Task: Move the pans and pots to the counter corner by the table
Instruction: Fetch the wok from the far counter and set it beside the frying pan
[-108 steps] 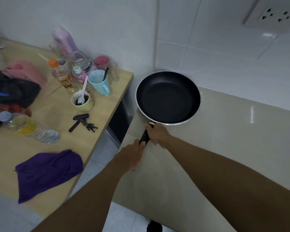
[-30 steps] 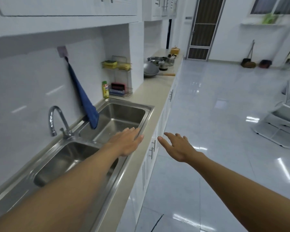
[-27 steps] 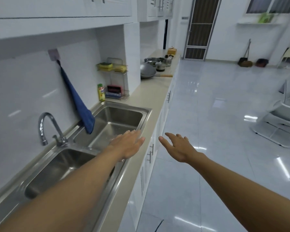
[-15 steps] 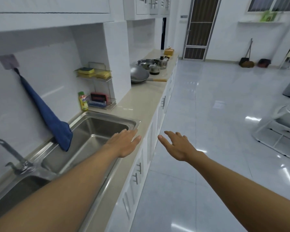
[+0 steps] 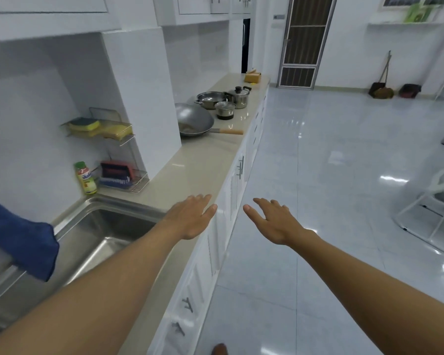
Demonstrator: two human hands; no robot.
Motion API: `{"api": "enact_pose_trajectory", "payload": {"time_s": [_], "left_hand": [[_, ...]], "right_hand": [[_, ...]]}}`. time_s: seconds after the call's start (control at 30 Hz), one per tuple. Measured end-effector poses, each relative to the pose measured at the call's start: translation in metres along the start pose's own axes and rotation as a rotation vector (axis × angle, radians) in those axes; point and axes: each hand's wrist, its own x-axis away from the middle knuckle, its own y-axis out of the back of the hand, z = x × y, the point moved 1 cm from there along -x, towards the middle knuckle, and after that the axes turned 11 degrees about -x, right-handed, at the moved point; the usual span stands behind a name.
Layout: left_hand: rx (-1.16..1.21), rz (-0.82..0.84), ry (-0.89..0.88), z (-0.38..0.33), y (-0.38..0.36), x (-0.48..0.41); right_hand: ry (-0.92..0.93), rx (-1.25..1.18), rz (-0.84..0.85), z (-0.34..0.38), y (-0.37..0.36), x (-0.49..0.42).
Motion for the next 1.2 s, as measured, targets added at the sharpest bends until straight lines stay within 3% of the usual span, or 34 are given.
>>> {"api": "enact_pose_trajectory", "payload": {"time_s": [0.53,0.87,1.2], "left_hand": [[-0.094,0.033,-0.058,0.016,0.037,-0.284],[0.003,0.039,0.059,0.001,0.041,-0.448],[0.054,0.065,0.178,0.000,0.052,-0.566]], "right_hand": [[-0.077,-0.004,-0.016,-0.063,0.087,-0.244],[-0.027,-0.003,0.021,-0.135,0.144,-0.403],[0.042,0.008,0.173,-0.175,0.183,-0.549]]}}
